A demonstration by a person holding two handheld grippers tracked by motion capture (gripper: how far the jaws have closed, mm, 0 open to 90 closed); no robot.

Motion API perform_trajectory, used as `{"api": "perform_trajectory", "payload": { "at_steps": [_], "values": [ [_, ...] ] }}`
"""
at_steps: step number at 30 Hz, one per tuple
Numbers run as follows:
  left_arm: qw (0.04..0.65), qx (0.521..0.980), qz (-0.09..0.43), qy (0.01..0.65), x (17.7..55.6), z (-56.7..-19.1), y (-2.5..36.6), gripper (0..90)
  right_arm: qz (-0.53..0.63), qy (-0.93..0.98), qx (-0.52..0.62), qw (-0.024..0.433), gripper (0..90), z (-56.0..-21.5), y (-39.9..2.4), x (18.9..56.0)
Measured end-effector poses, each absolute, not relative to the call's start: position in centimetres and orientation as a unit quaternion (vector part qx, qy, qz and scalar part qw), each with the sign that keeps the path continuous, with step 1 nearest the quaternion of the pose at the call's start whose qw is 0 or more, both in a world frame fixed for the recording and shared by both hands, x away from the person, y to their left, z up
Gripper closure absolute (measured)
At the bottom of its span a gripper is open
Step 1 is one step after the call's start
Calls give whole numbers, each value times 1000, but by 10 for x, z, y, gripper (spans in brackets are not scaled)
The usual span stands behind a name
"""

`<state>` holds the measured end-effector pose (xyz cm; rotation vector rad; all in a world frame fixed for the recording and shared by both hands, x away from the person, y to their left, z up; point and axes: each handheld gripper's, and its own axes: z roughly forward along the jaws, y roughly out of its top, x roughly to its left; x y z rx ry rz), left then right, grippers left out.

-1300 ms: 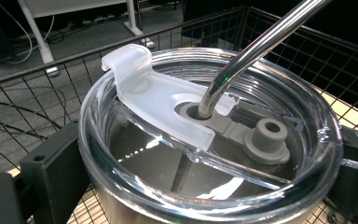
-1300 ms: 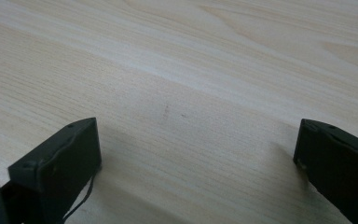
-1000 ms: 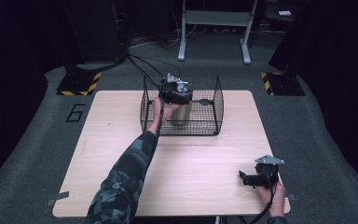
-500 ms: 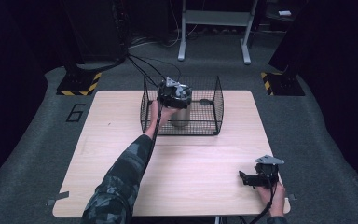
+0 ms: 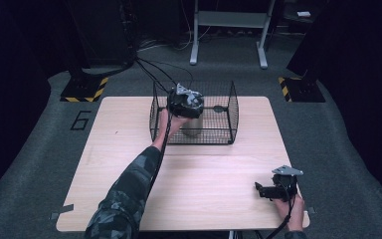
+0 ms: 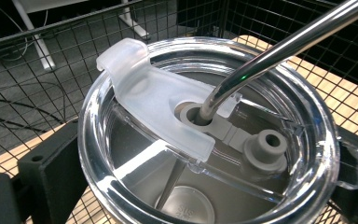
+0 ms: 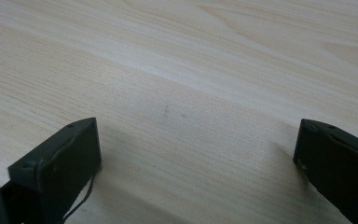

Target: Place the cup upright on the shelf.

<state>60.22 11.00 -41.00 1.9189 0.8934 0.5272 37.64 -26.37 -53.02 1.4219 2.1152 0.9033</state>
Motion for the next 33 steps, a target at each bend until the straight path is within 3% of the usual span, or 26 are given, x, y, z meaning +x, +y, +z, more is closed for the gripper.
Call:
{"api": "perform_trajectory", "payload": {
  "at_steps": [18, 33],
  "values": [
    [474, 786, 190, 349, 576, -382, 130, 3, 323, 768, 508, 218, 1, -530, -265, 376],
    [491, 793, 193, 305, 509, -352, 175, 22, 324, 768, 508, 218, 1, -530, -265, 376]
  ]
}}
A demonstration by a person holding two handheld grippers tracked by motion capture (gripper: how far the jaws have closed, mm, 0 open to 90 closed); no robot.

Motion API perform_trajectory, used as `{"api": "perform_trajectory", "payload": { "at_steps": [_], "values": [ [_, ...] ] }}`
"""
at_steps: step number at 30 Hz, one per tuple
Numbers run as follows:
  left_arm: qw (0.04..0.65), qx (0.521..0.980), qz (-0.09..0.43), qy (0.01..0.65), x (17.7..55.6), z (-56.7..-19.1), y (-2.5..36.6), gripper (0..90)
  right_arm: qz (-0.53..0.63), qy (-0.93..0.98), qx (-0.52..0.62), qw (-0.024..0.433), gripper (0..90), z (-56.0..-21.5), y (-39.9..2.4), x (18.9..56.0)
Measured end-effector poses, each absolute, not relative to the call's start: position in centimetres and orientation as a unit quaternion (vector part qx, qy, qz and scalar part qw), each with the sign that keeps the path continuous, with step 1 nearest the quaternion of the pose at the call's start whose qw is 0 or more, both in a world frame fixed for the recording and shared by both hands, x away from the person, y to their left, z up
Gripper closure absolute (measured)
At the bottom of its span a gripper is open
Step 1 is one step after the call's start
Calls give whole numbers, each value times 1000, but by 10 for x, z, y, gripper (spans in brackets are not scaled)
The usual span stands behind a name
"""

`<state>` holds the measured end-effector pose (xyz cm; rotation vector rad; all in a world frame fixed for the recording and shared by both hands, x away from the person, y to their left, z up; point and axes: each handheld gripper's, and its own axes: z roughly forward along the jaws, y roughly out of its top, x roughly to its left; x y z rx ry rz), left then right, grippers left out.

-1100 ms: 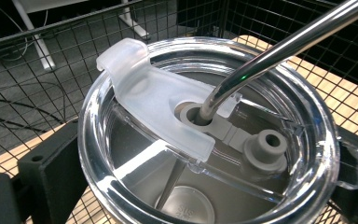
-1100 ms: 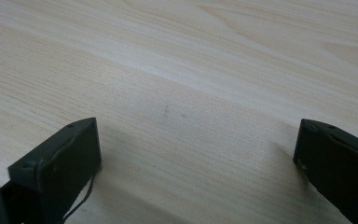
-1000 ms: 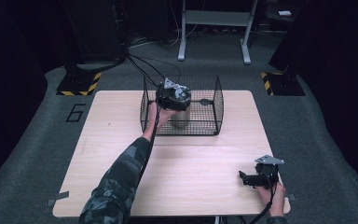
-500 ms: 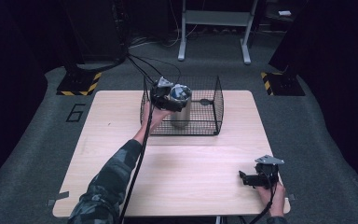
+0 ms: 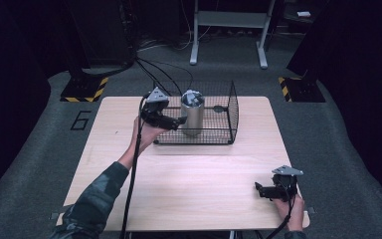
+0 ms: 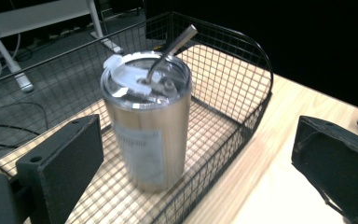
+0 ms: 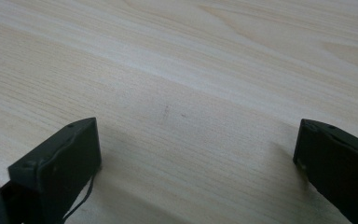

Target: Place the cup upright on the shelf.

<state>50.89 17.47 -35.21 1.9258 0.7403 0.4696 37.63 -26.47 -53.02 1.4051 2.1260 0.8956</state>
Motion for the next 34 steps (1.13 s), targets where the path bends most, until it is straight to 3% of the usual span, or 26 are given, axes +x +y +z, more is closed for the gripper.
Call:
{"api": "perform_trajectory", "payload": {
  "at_steps": [7, 15, 20, 24, 34],
  "values": [
    [476, 802, 197, 302, 471, -358, 205, 2, 324, 768, 508, 218, 1, -530, -265, 376],
    [428, 821, 203, 318, 423, -396, 247, 2, 326, 764, 513, 217, 1, -530, -264, 376],
    [403, 819, 204, 354, 396, -435, 273, 1, 325, 765, 511, 217, 2, -530, -264, 376],
    [406, 792, 164, 426, 379, -480, 304, 1, 325, 764, 513, 218, 1, -530, -264, 376],
    [363, 778, 176, 481, 360, -525, 325, 0, 326, 764, 513, 218, 1, -530, -264, 376]
  ]
}}
